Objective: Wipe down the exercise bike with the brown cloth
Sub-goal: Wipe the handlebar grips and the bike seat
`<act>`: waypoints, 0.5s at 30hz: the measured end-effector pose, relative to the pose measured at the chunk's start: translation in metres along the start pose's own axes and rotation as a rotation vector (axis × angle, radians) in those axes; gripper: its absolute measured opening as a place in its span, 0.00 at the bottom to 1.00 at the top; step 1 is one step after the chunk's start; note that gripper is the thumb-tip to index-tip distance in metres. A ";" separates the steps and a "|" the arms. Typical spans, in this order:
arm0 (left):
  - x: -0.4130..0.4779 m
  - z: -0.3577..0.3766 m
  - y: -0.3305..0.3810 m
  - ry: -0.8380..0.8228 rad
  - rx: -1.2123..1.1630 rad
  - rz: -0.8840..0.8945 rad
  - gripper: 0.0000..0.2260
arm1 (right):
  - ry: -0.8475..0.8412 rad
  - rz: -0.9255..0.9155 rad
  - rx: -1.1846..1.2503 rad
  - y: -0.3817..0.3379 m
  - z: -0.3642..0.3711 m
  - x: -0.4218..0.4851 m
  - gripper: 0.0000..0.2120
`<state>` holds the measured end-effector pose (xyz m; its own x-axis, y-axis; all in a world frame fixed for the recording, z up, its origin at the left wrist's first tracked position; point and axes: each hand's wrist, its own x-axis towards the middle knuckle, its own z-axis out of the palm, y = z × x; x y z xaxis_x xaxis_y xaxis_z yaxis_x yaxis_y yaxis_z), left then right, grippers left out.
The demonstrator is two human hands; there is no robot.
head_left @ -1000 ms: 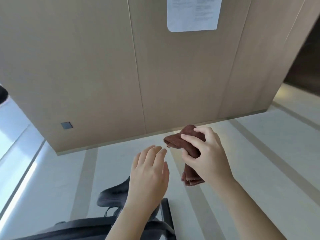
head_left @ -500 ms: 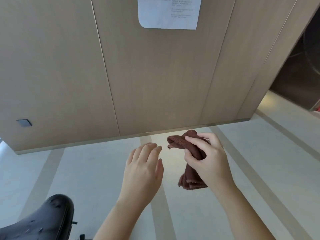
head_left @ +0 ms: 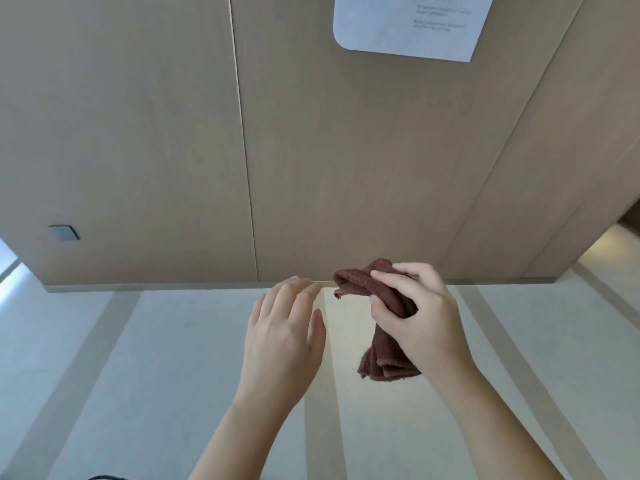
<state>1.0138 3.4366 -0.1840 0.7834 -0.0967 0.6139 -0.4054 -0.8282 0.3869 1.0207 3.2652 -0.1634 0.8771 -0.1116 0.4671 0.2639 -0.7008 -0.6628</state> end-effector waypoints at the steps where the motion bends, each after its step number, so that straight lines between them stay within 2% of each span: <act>1: 0.013 0.004 -0.018 0.010 0.008 -0.022 0.11 | -0.017 -0.016 0.008 -0.002 0.020 0.021 0.14; 10: 0.102 -0.017 -0.176 0.107 0.232 -0.285 0.14 | -0.289 -0.202 0.210 -0.064 0.200 0.163 0.13; 15: 0.117 -0.028 -0.228 0.131 0.350 -0.415 0.15 | -0.431 -0.294 0.295 -0.091 0.273 0.203 0.13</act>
<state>1.1849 3.6296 -0.1807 0.7698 0.3276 0.5478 0.1228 -0.9182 0.3767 1.2841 3.4986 -0.1676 0.8180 0.3963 0.4170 0.5663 -0.4268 -0.7051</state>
